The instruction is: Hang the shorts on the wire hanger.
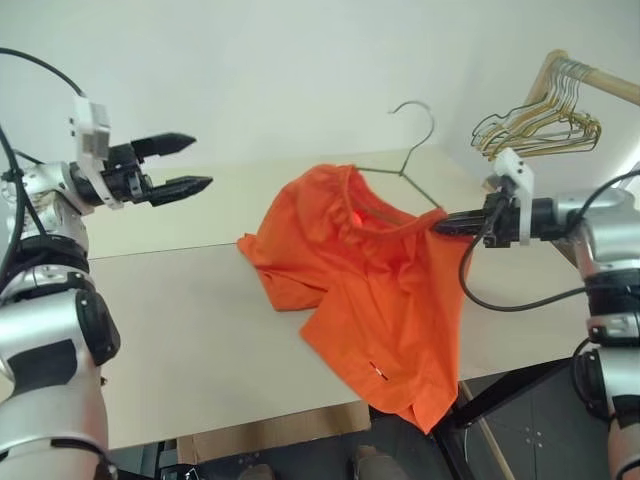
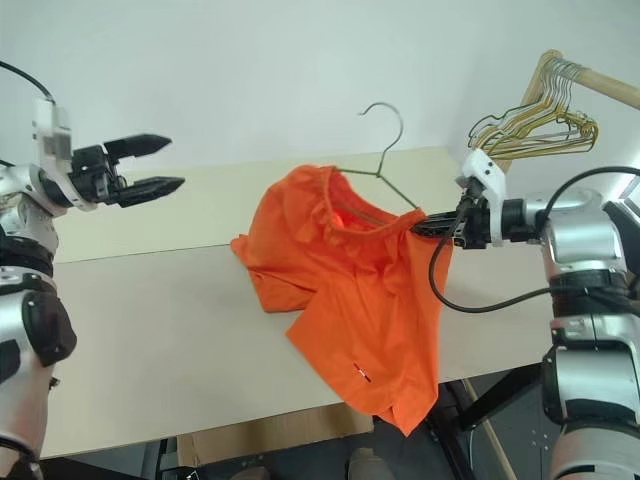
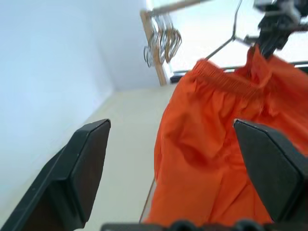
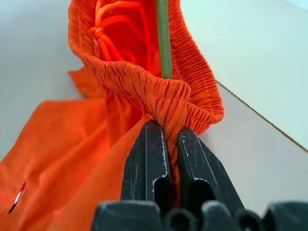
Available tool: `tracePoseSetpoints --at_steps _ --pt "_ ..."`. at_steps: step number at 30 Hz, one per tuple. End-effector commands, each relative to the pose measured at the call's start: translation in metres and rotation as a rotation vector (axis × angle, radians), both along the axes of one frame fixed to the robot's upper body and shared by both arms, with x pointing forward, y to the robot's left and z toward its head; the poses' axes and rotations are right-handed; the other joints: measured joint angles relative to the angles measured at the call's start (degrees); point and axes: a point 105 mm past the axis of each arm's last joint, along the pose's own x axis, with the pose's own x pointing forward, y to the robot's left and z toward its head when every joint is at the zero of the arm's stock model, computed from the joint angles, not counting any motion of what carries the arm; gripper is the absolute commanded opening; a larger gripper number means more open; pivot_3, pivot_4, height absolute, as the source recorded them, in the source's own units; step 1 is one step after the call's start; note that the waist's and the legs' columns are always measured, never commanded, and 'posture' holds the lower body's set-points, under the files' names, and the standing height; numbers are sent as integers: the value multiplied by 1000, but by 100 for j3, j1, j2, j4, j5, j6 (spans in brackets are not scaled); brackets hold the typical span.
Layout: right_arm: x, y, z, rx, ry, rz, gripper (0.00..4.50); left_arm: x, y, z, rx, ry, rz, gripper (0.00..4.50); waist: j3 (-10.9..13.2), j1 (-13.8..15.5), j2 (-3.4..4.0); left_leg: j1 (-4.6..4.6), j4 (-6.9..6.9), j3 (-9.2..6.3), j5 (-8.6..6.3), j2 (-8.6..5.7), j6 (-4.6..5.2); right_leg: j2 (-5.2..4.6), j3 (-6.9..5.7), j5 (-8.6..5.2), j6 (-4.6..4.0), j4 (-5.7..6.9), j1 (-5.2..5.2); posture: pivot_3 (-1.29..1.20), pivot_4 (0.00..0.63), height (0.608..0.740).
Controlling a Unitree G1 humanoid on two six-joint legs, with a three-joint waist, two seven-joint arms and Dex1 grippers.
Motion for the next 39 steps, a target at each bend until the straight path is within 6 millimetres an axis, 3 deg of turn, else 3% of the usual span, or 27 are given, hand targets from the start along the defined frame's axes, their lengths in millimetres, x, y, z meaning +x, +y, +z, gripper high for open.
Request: tracePoseSetpoints --at_steps 1,4,8,16,20,29,39 --pt "-6 -27 13 72 -33 -239 0 -13 -27 -3 -62 -5 -158 4415 -4 20 7 4 -1 -3 0 0 0 0 -1 0 0 -2 5 -113 0 740" --pt "-13 -45 7 95 -17 -388 0 -22 -44 -8 -83 2 -247 4415 -4 10 7 6 7 -4 3 0 -4 1 -1 0 0 0 7 -133 0 740" --pt "-20 -83 4 124 36 -675 0 -29 -61 -14 -93 -4 -286 4415 -6 -48 10 15 8 8 4 -2 -6 6 15 1 -1 1 7 -160 0 740" --pt "-34 -150 -5 94 64 -1171 0 -32 -71 -21 -109 0 -264 4415 -14 -282 23 31 0 11 4 -4 -6 7 35 1 1 -2 19 -170 0 740" --pt "-38 -171 -2 61 24 -1360 0 -29 -72 -25 -121 8 -225 4415 -14 -354 24 36 -2 10 4 -5 -5 7 43 1 3 -4 22 -158 0 740" --pt "-15 -187 35 196 -144 -1656 0 -32 -74 -33 -138 26 -192 4415 -23 -520 49 54 -15 14 4 -11 -4 9 92 8 19 -7 23 -143 0 740" --pt "21 -190 58 397 -169 -1740 0 -38 -75 -33 -149 23 -173 4415 -20 -581 54 55 -27 20 4 -14 -4 7 98 9 20 -19 22 -107 0 740"
